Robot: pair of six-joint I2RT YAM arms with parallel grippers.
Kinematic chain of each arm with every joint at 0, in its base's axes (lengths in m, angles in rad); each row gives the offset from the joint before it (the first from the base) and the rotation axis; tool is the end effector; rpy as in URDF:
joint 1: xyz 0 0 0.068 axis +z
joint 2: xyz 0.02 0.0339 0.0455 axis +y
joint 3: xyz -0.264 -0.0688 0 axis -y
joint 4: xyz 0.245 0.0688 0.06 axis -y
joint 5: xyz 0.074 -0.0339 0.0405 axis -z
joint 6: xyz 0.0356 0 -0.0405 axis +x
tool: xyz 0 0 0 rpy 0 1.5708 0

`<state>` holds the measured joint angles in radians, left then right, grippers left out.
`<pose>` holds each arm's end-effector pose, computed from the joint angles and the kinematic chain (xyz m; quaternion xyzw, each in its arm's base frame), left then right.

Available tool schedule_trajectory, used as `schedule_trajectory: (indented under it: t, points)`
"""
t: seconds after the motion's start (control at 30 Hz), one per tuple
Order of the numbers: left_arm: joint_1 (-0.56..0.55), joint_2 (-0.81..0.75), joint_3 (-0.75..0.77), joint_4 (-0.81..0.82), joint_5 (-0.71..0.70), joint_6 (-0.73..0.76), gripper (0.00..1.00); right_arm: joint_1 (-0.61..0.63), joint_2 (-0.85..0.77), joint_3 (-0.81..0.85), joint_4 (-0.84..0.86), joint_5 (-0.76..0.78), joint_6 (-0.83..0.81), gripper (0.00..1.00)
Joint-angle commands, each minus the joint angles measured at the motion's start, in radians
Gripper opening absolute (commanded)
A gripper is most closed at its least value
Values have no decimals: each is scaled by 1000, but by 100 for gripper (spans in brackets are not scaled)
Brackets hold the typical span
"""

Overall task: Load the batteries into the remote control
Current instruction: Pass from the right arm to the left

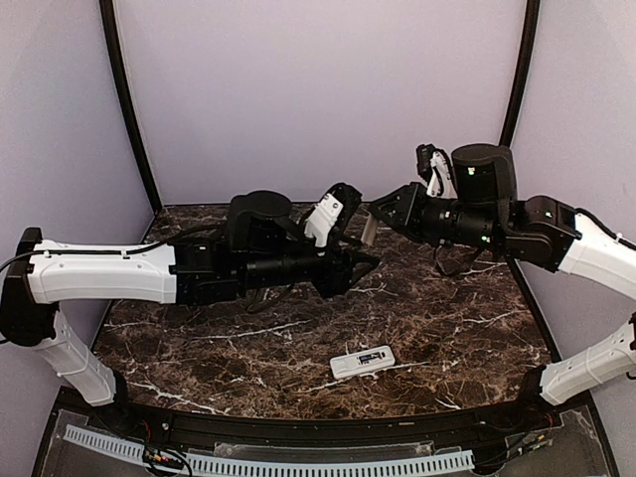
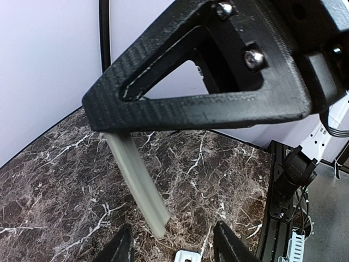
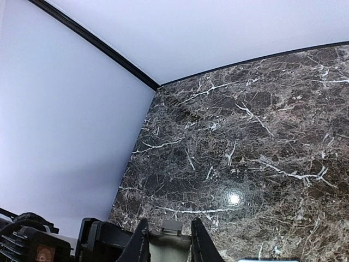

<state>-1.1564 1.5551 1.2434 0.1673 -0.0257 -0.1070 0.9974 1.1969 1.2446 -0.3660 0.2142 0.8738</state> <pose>0.1522 -0.3437 0.3437 0.3716 0.6587 -0.3785 0.5337 0.1522 0.2217 0.3968 0.0128 0.8079 0.4177 0.4155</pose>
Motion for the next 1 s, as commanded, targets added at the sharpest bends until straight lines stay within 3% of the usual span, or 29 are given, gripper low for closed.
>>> schedule_trajectory:
  t: [0.0,0.4,0.6,0.97]
  points:
    - [-2,-1,33,-21,-51,-2,47,21,-14,5,34,32,3,14]
    - [0,-4,57,-17,-86,23,40,29,-35,-11,31,24,-5,14]
    - [0,-1,57,-5,-82,14,31,28,-28,-15,41,8,-15,14]
    - [0,-11,47,30,-73,25,30,28,-17,-17,43,-11,-30,14]
